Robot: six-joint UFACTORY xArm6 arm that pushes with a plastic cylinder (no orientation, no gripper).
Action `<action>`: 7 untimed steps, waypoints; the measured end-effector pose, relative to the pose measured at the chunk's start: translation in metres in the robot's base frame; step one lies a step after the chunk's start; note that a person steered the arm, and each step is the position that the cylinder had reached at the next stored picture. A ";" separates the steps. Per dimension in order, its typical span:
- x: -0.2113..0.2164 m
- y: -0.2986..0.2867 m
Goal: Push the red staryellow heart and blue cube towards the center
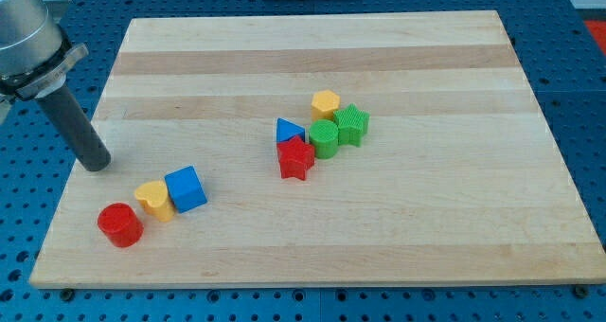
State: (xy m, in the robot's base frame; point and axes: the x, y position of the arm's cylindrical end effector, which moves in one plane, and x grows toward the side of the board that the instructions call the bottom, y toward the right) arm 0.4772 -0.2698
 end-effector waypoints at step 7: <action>-0.037 0.167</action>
State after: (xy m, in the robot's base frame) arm 0.4403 -0.1024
